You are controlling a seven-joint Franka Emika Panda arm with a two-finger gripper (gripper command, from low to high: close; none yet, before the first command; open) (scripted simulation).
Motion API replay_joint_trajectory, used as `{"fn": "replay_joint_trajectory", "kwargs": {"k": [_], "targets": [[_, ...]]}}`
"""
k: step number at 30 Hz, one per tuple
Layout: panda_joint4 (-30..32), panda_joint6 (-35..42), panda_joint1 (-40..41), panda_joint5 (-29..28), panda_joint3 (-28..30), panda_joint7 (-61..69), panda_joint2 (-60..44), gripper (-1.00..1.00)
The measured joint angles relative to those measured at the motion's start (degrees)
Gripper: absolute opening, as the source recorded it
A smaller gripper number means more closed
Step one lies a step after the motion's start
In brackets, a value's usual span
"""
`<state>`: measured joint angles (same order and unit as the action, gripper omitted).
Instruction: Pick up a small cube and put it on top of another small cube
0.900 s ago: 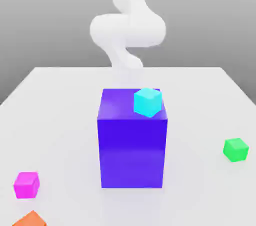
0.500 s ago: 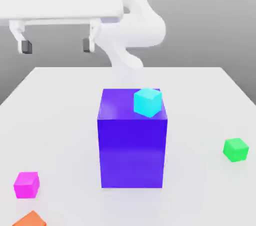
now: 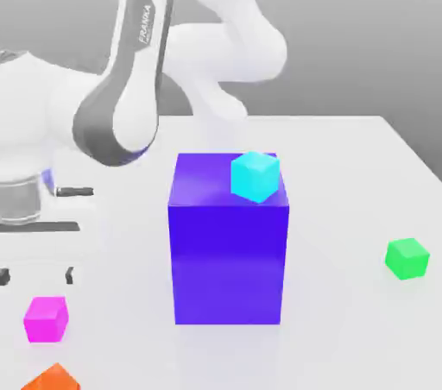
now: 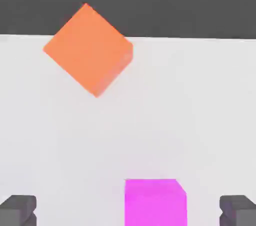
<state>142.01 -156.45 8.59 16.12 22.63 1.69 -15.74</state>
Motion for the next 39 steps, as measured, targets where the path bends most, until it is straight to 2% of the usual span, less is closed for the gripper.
{"fn": "replay_joint_trajectory", "kwargs": {"k": [4,5,12,16,18,33,39], "targets": [[-1.75,-5.88,5.4,5.86,-6.18,4.98,-8.29,0.0],[-2.1,-6.92,6.41,6.87,-7.39,5.77,-9.68,-1.0],[-2.09,-6.82,6.5,6.85,-7.46,5.78,-9.68,-1.0],[-0.23,-1.71,2.85,0.59,-2.52,1.04,-2.52,-1.0],[-0.7,-0.26,0.85,-1.48,-2.37,-0.71,0.11,-1.0],[3.01,1.98,-25.88,-4.92,-20.74,-28.51,9.58,-1.0],[5.13,3.2,-44.57,-9.16,-29.95,-46.91,14.05,-1.0]]}}
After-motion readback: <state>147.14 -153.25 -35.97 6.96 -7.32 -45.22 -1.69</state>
